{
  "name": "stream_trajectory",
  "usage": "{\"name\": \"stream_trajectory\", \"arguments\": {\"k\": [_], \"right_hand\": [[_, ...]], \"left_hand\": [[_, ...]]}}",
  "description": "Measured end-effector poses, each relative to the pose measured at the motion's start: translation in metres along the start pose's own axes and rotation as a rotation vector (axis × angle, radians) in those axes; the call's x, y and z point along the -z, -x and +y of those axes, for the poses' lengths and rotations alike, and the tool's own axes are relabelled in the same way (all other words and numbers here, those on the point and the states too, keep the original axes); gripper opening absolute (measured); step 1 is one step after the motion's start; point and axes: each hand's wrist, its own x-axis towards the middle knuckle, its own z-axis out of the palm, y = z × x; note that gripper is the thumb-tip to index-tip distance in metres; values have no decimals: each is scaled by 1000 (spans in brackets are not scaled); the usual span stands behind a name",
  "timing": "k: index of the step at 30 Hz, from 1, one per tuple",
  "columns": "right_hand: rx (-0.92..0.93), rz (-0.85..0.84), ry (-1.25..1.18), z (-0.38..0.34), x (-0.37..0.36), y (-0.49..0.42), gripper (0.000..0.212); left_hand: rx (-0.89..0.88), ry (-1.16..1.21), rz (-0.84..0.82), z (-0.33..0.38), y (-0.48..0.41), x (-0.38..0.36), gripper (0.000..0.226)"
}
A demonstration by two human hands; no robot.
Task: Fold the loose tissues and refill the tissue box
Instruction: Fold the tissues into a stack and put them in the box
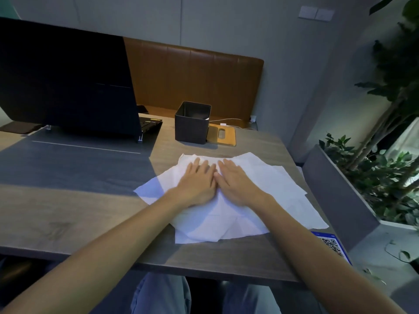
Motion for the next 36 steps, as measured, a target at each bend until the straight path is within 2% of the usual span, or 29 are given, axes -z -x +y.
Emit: {"name": "stream_trajectory", "arguments": {"k": [4,10,16,19,23,29,32,36], "right_hand": [[-24,-26,45,8,-11,4,62],[-146,-67,120,37,6,11,66],[-196,151,51,39,25,-29,53],[-272,160,57,37,34,-50,38],[-336,151,47,44,34,-68,23],[-322,247,-31,50,28,-76,17],[-295,261,-43,51,31,-77,15],[-253,303,-146,49,42,-75,11]], "left_hand": [[64,-9,-48,5,11,-10,61],[73,-22,-84,-33,21,3,66],[132,151,179,-49,-13,25,56],[242,185,153,-55,-35,37,57],[382,296,187,-67,-55,39,28],[478,400,296,-64,-57,34,9],[482,485,330,-63,-55,37,8],[450,613,456,-61,-45,45,14]]}}
